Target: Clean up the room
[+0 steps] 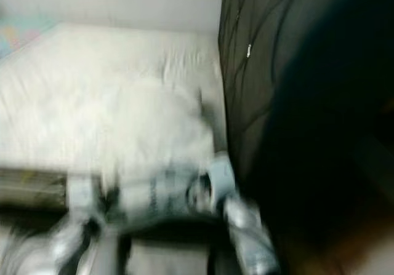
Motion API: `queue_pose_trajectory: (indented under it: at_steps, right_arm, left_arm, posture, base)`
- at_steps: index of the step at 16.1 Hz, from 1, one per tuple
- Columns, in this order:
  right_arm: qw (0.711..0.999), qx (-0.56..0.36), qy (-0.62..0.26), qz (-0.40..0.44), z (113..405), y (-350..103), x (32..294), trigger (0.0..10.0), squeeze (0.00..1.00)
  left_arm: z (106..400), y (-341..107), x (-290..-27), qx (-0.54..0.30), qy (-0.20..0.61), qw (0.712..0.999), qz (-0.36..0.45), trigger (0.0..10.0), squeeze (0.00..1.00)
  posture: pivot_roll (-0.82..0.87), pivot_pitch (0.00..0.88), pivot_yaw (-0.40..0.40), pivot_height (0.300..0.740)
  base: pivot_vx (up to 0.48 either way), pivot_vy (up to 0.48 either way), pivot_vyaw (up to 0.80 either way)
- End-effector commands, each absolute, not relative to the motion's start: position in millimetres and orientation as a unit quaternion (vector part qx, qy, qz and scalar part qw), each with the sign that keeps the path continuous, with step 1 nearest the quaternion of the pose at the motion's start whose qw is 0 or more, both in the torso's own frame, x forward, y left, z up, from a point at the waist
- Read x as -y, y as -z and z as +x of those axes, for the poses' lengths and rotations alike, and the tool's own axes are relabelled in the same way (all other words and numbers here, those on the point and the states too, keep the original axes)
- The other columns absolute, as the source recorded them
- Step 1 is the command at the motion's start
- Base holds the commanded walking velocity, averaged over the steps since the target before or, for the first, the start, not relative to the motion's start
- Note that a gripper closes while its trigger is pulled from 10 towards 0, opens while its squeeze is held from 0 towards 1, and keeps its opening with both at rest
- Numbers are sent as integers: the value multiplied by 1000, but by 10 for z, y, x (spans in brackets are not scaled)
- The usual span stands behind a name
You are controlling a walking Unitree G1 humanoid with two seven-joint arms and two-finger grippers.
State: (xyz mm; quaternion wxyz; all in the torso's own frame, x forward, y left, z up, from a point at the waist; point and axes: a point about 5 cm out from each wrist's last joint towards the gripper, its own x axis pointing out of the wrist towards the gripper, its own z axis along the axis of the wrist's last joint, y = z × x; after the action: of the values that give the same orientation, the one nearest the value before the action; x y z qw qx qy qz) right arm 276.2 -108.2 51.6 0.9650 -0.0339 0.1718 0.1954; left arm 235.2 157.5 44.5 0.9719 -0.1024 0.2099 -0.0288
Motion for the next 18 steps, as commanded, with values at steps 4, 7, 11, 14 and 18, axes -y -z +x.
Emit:
queue_pose_trajectory:
  at_steps: [4,7,11,14,18]
  right_arm:
    - [969,-143,-199,-39,2839,-644,1064,10000,0]
    - [968,-142,-201,-41,2839,-642,1062,10000,0]
    - [968,-142,-203,-42,2839,-643,1053,10000,0]
    - [967,-140,-208,-40,2836,-647,1037,10000,0]
    - [967,-139,-212,-38,2835,-649,1023,10000,0]
  left_arm:
    - [2456,-612,-1586,-165,39,981,-96,10000,0]
    - [2451,-652,-1594,-149,50,983,-97,10000,0]
    - [2445,-657,-1582,-146,61,983,-97,10000,0]
    - [2437,-657,-1586,-145,61,983,-98,10000,0]
    - [2433,-650,-1584,-148,63,982,-95,10000,0]
  posture:
    - [-108,0,-25,599]
    - [-109,0,-26,599]
    - [-107,0,-27,599]
    - [-106,0,-26,599]
    - [-105,0,-26,599]
  base:
    - [0,0,0]
    - [92,0,0]
    - [449,0,0]
    - [480,0,0]
    - [480,0,0]
